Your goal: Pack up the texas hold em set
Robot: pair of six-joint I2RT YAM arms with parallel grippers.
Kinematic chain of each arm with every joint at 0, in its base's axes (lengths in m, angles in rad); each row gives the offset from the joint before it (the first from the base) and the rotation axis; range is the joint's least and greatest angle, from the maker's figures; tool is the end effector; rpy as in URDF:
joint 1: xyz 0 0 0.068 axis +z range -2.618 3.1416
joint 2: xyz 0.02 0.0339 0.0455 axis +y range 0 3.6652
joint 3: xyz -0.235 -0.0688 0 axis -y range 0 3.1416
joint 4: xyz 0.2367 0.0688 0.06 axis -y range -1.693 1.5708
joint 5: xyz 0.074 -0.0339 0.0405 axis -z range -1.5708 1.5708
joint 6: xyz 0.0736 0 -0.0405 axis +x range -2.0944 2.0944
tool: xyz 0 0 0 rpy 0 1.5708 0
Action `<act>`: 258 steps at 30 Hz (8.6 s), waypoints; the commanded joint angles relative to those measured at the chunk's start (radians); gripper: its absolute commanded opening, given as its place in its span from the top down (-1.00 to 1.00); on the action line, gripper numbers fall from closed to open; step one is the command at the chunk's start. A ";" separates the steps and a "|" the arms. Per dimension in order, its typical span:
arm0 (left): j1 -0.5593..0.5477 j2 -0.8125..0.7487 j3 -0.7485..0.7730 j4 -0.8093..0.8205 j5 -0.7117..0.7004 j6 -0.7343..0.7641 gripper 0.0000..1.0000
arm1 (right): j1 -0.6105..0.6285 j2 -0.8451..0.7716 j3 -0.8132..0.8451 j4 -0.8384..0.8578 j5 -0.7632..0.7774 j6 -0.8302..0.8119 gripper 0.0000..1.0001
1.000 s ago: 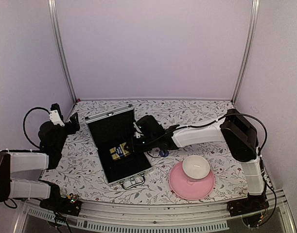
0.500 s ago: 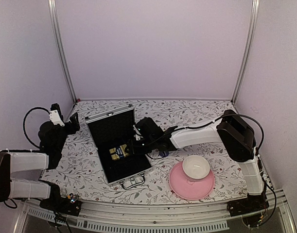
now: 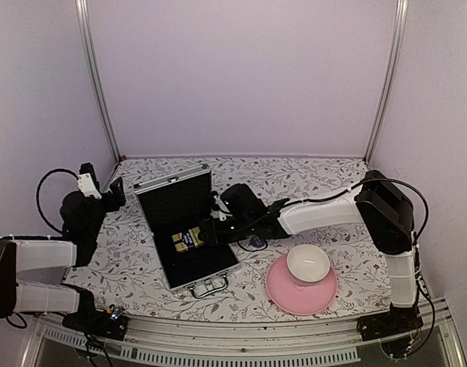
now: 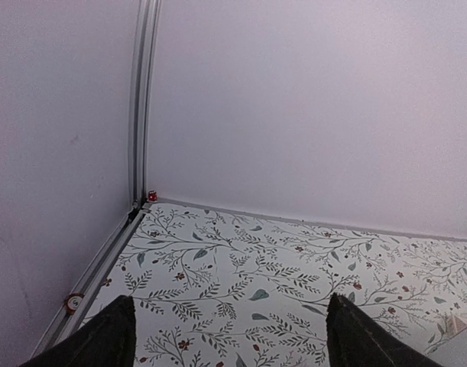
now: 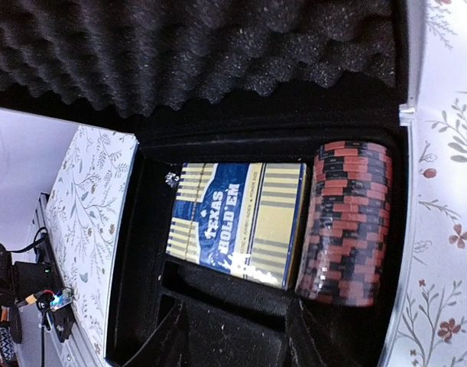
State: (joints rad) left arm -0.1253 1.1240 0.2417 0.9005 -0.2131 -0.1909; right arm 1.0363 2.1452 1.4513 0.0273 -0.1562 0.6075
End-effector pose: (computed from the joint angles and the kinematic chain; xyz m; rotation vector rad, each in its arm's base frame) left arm 0.2610 -0.0172 0.1834 -0.2188 1.5381 -0.0845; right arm 0.2364 0.4217 0.1148 -0.6117 2.3720 1.0011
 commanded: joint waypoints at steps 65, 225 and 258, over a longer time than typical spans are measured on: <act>0.029 -0.103 0.714 -1.035 0.109 0.173 -0.90 | -0.397 0.137 0.241 -0.452 -0.055 -0.876 -0.69; -0.465 0.116 0.780 -0.555 0.645 -0.378 1.00 | -0.196 -0.719 -0.310 0.290 -0.065 -0.808 -0.96; -0.490 0.058 0.627 -0.167 0.854 -0.300 1.00 | -0.188 -0.373 0.018 0.578 -0.627 -0.091 0.06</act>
State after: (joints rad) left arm -0.5961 1.2026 0.8700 0.6655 0.6266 -0.5182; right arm 0.8330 1.7451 1.4288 0.5854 -0.7738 0.5091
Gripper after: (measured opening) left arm 0.189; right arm 0.542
